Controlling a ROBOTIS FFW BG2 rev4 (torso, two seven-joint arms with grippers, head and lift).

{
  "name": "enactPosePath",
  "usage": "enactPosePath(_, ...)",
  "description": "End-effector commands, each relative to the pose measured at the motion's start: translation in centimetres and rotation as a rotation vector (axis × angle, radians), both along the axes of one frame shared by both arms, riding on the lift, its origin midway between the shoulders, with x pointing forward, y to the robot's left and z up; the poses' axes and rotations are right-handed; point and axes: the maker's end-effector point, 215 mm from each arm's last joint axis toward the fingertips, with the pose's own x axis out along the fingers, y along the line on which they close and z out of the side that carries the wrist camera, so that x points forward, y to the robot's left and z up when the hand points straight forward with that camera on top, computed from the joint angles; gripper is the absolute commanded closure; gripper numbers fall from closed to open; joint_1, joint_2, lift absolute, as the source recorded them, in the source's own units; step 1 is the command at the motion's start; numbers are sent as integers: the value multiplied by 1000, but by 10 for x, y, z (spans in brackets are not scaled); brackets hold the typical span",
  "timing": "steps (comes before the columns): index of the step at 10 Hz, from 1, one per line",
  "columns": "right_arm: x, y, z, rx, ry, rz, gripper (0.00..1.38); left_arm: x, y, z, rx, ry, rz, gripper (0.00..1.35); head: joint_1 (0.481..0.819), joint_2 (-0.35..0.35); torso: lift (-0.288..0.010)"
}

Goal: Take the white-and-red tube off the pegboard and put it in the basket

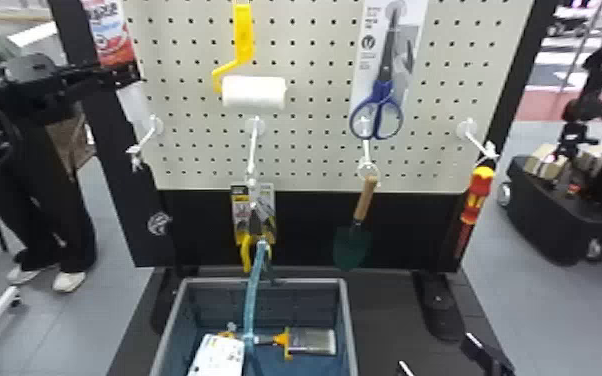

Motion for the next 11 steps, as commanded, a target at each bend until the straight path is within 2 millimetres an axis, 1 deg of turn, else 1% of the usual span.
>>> enactPosePath(1, -1, 0, -2, 0, 4, 1, 163, 0, 1, 0, -3, 1, 2, 1150, 549, 0, -100)
enactPosePath(3, -1, 0, -2, 3, 4, 1, 163, 0, 2, -3, -6, 10, 1, 1150, 549, 0, -100)
enactPosePath(7, -2, 0, -5, 6, 12, 1, 163, -1, 6, 0, -4, -4, 11, 1151, 549, 0, -100)
enactPosePath(8, -3, 0, -7, 7, 16, 1, 163, -3, 5, 6, 13, -25, 15, 1151, 549, 0, -100)
enactPosePath(10, -3, 0, -8, 8, 19, 0, 163, -14, 3, 30, 68, -102, 41, 1151, 549, 0, -100)
enactPosePath(11, -3, 0, -9, 8, 21, 0, 163, -19, 3, 36, 65, -118, 45, 1151, 549, 0, -100)
